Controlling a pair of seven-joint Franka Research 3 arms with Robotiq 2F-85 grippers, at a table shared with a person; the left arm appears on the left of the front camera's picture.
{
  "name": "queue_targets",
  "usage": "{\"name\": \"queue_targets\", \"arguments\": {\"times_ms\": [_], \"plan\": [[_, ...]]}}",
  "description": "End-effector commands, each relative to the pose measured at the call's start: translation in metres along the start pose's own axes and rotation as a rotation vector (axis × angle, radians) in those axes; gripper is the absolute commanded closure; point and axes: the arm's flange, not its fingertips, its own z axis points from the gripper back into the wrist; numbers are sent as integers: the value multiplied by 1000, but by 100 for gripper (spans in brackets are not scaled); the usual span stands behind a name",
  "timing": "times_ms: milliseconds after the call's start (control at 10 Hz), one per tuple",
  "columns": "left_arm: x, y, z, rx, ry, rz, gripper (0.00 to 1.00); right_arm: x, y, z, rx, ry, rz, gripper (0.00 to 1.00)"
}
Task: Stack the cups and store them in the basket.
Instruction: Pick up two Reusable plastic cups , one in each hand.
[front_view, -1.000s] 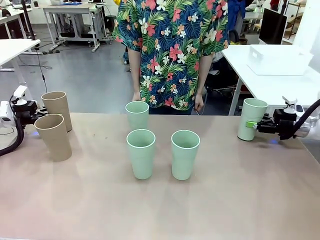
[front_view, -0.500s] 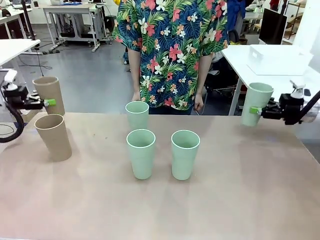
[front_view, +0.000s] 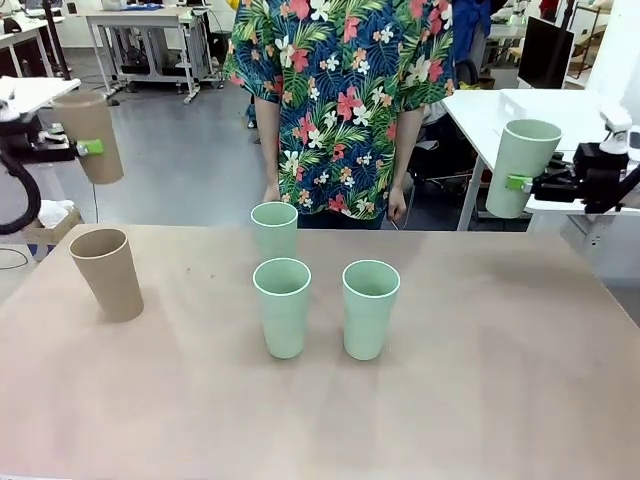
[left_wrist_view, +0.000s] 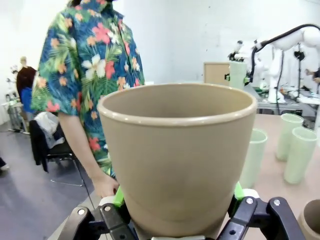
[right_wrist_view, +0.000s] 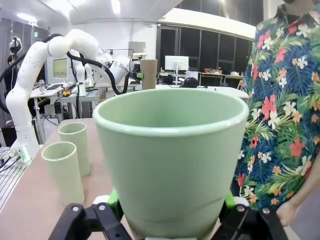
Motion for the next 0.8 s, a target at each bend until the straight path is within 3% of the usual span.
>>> {"name": "queue_targets", "arguments": {"times_ms": [0, 300, 700], "plan": [[31, -34, 2, 35, -17, 11, 15, 16, 33, -8, -61, -19, -20, 15], [55, -96, 0, 40, -10, 46, 15, 27, 73, 2, -65, -42, -21, 15], [49, -172, -28, -38, -57, 67, 15, 19, 127, 2, -1, -32, -11, 15]]}}
